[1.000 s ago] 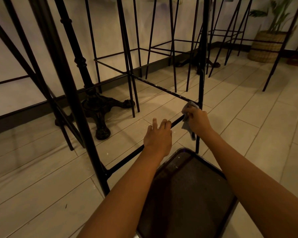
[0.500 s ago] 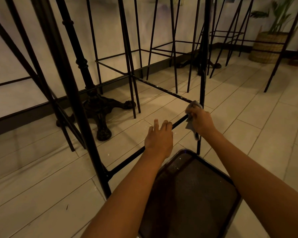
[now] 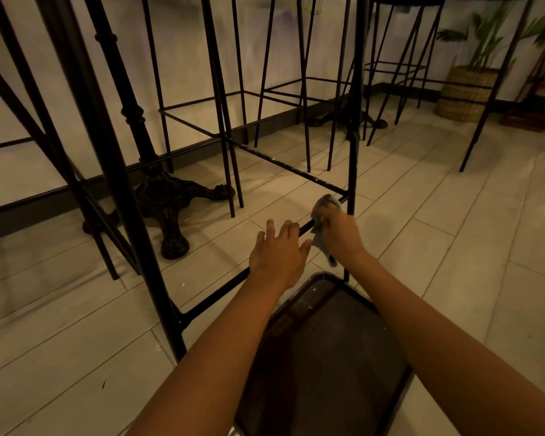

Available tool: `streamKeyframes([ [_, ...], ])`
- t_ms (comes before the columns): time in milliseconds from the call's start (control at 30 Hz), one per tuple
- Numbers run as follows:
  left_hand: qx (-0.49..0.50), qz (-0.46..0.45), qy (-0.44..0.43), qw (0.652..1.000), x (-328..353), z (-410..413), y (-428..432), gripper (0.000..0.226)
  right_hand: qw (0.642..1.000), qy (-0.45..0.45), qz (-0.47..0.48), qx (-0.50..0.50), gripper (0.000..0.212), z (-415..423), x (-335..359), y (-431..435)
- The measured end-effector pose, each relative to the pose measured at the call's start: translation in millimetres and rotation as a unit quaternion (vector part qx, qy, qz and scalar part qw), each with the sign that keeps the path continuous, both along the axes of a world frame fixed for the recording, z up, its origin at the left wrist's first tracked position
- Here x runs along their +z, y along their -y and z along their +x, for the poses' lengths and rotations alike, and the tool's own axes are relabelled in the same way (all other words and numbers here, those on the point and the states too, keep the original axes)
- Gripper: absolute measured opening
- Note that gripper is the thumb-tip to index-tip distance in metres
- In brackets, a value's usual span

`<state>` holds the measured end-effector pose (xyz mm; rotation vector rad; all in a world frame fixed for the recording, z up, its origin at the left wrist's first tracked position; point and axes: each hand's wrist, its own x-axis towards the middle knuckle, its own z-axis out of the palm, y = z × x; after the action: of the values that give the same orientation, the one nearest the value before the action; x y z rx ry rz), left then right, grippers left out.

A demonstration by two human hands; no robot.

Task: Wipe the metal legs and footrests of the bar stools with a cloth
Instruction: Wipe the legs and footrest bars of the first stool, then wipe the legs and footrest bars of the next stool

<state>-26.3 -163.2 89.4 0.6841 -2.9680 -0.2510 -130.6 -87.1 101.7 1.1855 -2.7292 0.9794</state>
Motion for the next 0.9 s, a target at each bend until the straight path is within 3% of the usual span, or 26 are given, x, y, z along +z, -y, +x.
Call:
streamKeyframes([
  [233, 0.022, 0.029, 0.037, 0.999, 6, -6, 2, 0.072, 0.998, 0.050, -0.036, -0.003, 0.034, 13, 4, -4],
  [400, -0.057, -0.034, -0.049, 0.997, 12, -13, -13, 0.065, 0.987, 0.113, -0.111, 0.007, 0.038, 25, 13, -18],
  [467, -0.082, 0.057, -0.114, 0.989, 17, -18, -27, 0.060, 0.978, 0.154, -0.142, 0.003, 0.038, 25, 18, -30],
  [600, 0.017, 0.329, -0.181, 0.927, 41, -16, -49, 0.030, 0.964, 0.204, -0.173, 0.002, 0.039, 24, 27, -48],
  [733, 0.083, 0.425, -0.207, 0.877, 71, -20, -51, 0.023, 0.947, 0.232, -0.220, -0.012, 0.040, 27, 50, -60],
  [900, 0.091, 0.596, -0.227, 0.764, 123, -17, -61, 0.017, 0.894, 0.335, -0.275, -0.115, 0.045, 29, 100, -76],
])
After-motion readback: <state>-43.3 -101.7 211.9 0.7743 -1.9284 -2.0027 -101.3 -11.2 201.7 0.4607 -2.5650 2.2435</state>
